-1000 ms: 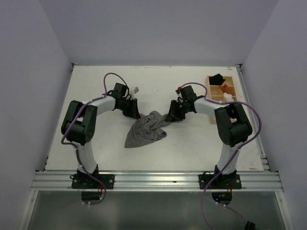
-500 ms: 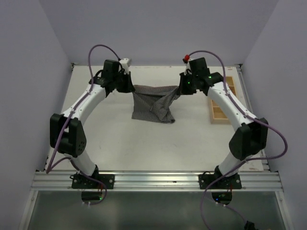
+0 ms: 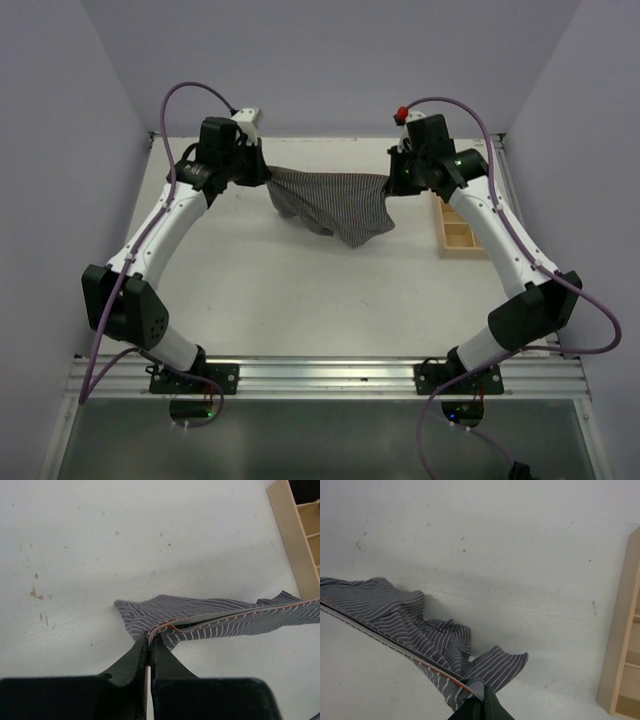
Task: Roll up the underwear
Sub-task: Flatten the underwear
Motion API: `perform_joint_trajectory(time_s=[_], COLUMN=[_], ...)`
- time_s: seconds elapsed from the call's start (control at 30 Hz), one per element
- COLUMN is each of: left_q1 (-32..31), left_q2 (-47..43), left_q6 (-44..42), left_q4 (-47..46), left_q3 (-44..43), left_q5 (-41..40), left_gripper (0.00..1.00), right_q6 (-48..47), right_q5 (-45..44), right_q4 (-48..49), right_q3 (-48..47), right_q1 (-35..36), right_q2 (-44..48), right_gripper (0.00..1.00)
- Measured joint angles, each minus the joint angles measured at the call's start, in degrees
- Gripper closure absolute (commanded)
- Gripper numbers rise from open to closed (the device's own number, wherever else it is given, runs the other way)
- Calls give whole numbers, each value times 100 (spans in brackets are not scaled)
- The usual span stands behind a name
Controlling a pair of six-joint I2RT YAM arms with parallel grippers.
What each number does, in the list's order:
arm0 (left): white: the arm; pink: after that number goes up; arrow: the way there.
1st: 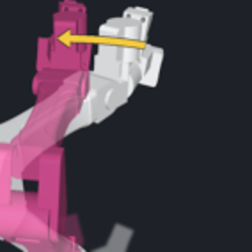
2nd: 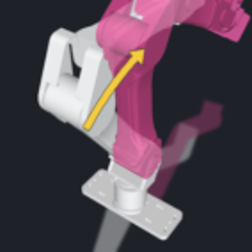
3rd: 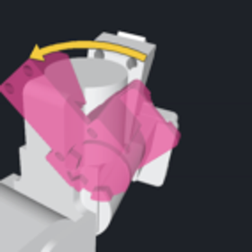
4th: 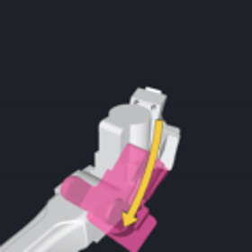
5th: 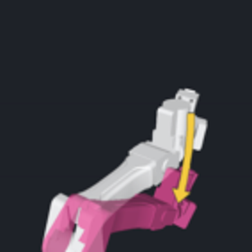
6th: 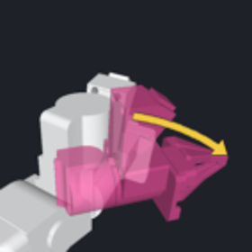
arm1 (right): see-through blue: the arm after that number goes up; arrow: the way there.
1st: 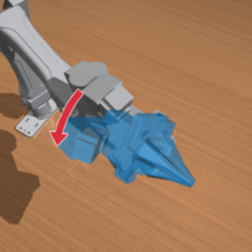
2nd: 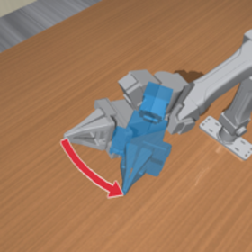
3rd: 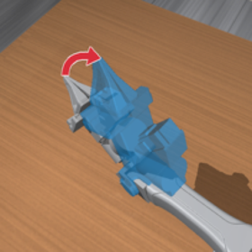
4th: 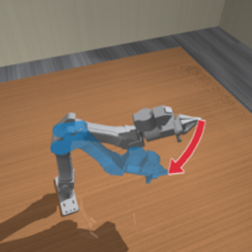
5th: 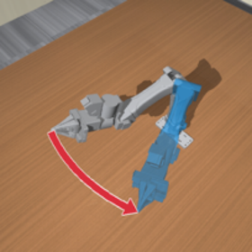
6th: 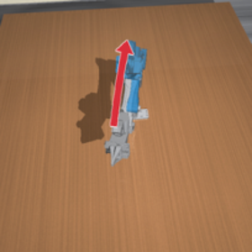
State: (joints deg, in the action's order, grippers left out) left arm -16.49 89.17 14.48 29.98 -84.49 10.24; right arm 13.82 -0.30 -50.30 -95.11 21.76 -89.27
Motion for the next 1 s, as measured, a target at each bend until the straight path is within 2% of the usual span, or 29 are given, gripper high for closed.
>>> perform_joint_trajectory(time_s=[0.3, 0.4, 0.57, 0.8, 0.93, 1.0], left_q1=[-17, -20, -17, 13, 26, 26], left_q2=[-717, -662, 107, 1882, 2140, 2017], left_q6=[321, 358, 313, 271, 271, 269], left_q4=[184, 190, 184, 199, 133, -7], left_q3=[142, 79, -367, -2262, -2559, -2352], left_q5=[-46, -50, -223, -435, -474, -476], left_gripper=[100, 100, 100, 100, 100, 100], right_q6=[0, -2, -120, -492, -612, -673], right_q5=[131, 96, -195, -787, -717, -568], right_q4=[-72, 92, 328, 195, 243, 476], right_q3=[308, 352, 212, -1639, -1786, -1408], right_q1=[55, 63, 63, -15, -94, -90], right_q2=[662, 702, 28, -1825, -1818, -1585], right_gripper=[100, 100, 100, 100, 100, 100])
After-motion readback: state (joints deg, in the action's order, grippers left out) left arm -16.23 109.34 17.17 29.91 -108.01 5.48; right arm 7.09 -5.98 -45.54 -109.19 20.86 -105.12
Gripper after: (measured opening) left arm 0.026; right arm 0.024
